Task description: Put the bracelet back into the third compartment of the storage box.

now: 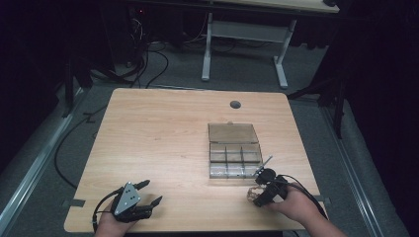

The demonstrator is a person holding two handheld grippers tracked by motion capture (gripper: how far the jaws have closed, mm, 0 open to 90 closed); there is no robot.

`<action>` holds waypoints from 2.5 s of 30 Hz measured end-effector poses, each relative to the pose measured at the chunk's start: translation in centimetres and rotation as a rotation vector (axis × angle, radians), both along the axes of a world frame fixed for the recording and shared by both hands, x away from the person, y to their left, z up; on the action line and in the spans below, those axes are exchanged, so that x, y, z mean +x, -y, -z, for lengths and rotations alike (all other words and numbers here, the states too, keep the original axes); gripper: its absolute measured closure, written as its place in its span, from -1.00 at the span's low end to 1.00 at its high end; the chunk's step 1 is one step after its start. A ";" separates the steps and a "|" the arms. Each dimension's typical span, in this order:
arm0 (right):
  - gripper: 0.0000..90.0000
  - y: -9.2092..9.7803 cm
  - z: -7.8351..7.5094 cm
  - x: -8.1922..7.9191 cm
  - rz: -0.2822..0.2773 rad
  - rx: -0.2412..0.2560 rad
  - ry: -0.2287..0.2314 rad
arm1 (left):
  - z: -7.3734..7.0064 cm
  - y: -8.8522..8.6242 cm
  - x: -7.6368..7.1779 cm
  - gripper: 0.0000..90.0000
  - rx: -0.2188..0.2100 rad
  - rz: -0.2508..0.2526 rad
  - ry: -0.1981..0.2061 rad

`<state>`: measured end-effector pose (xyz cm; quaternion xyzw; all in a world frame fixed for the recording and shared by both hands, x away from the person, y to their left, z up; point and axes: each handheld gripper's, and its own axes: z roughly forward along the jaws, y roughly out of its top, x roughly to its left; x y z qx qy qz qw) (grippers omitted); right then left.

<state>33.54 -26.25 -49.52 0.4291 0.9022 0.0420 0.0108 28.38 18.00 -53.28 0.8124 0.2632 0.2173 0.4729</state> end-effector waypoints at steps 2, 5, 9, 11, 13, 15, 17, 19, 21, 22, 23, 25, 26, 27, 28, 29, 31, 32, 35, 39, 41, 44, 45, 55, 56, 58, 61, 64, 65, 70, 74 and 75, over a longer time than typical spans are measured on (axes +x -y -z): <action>-0.52 -0.6 0.1 0.1 -0.035 -0.016 0.018 | 0.0 0.0 0.0 -0.31 0.000 0.000 0.000; -0.22 -0.9 -0.2 0.0 -0.059 -0.017 0.025 | 0.0 0.0 0.0 -0.31 0.000 0.001 0.000; 0.25 -0.8 -0.6 -0.1 -0.061 -0.008 0.043 | 0.0 0.0 0.0 -0.31 0.001 0.002 0.000; 0.52 -1.0 -0.7 -0.4 -0.067 0.000 0.048 | 0.0 0.0 0.0 -0.31 0.001 0.002 0.000; 0.61 -1.0 -0.7 -0.5 -0.082 0.002 0.051 | 0.0 0.0 0.0 -0.31 0.001 0.002 -0.001; 0.76 -1.2 -0.7 -0.8 -0.115 -0.003 0.057 | 0.0 0.0 0.0 -0.31 0.001 0.002 -0.001; 0.77 -1.3 -0.7 -0.7 -0.113 -0.007 0.056 | 0.0 0.0 0.0 -0.31 0.000 0.002 0.001; 0.80 -1.4 -0.7 -0.6 -0.114 -0.006 0.041 | 0.0 0.0 0.0 -0.31 -0.001 0.001 0.001; 0.81 -1.4 -0.8 -0.4 -0.128 -0.019 0.017 | 0.0 0.0 0.0 -0.31 -0.002 0.001 0.001; 0.81 -1.4 -0.8 -0.4 -0.128 -0.019 0.017 | 0.0 0.0 0.0 -0.31 -0.002 0.001 0.001; 0.81 -1.4 -0.9 -0.4 -0.127 -0.023 0.017 | 0.0 0.0 0.0 -0.31 -0.002 0.000 0.001; 0.80 -1.1 -1.4 -0.2 -0.122 -0.024 0.013 | 0.0 0.0 0.0 -0.31 -0.003 0.001 -0.001; 0.80 -1.1 -1.4 -0.2 -0.122 -0.024 0.013 | 0.0 0.0 0.0 -0.31 -0.003 0.001 -0.001; 0.80 -0.9 -1.6 -0.2 -0.114 -0.021 0.009 | 0.0 0.0 0.0 -0.31 -0.002 0.002 0.000; 0.80 -0.5 -2.0 -0.1 -0.098 -0.014 0.002 | 0.0 0.0 0.0 -0.31 -0.002 0.002 0.000; 0.80 -0.4 -2.2 -0.1 -0.086 -0.014 0.002 | 0.0 0.0 0.0 -0.31 -0.001 0.002 0.000; 0.80 -0.2 -2.4 -0.1 -0.086 -0.015 0.003 | 0.0 0.0 0.0 -0.31 -0.001 0.002 0.001; 0.80 0.0 -2.6 0.0 -0.081 -0.017 0.007 | 0.0 0.0 0.0 -0.31 -0.001 0.002 0.001; 0.80 0.5 -3.1 0.0 -0.071 -0.015 0.007 | 0.0 0.0 0.0 -0.31 -0.003 0.001 0.001; 0.80 1.4 -3.9 0.0 -0.044 -0.010 0.010 | 0.0 0.0 0.0 -0.31 -0.002 0.000 0.001; 0.80 1.7 -4.2 0.1 -0.038 -0.005 0.013 | 0.0 0.0 0.0 -0.31 -0.003 0.000 0.001; 0.80 1.9 -4.5 0.0 -0.028 0.000 0.010 | 0.0 0.0 0.0 -0.31 -0.003 -0.001 0.002; 0.80 2.1 -4.8 0.1 -0.030 0.000 0.015 | 0.0 0.0 0.0 -0.31 -0.002 -0.001 0.003; 0.80 3.1 -6.1 0.2 -0.011 0.004 0.015 | 0.0 0.0 0.0 -0.31 -0.002 -0.001 0.002; 0.80 3.1 -6.1 0.2 -0.011 0.004 0.015 | 0.0 0.0 0.0 -0.31 -0.002 -0.001 0.003; 0.80 3.2 -6.2 0.2 -0.011 0.003 0.015 | 0.0 0.0 0.0 -0.31 -0.003 -0.001 0.003; 0.80 3.2 -6.2 0.3 -0.011 0.002 0.013 | 0.0 0.0 0.0 -0.31 -0.002 -0.001 0.003; 0.80 3.2 -6.2 0.3 -0.009 -0.001 0.008 | 0.0 0.0 0.0 -0.31 -0.002 -0.001 0.002; 0.80 3.2 -6.3 0.3 -0.008 -0.001 0.007 | 0.0 0.0 0.0 -0.31 -0.002 -0.001 0.003; 0.80 3.2 -6.5 0.4 -0.010 -0.001 0.006 | 0.0 0.0 0.0 -0.31 -0.002 -0.001 0.002; 0.80 3.2 -7.1 0.6 -0.007 0.000 0.005 | 0.0 0.0 0.0 -0.31 -0.002 -0.001 0.002; 0.80 3.1 -7.3 0.6 0.009 -0.002 0.003 | 0.0 0.0 0.0 -0.31 -0.003 -0.002 0.001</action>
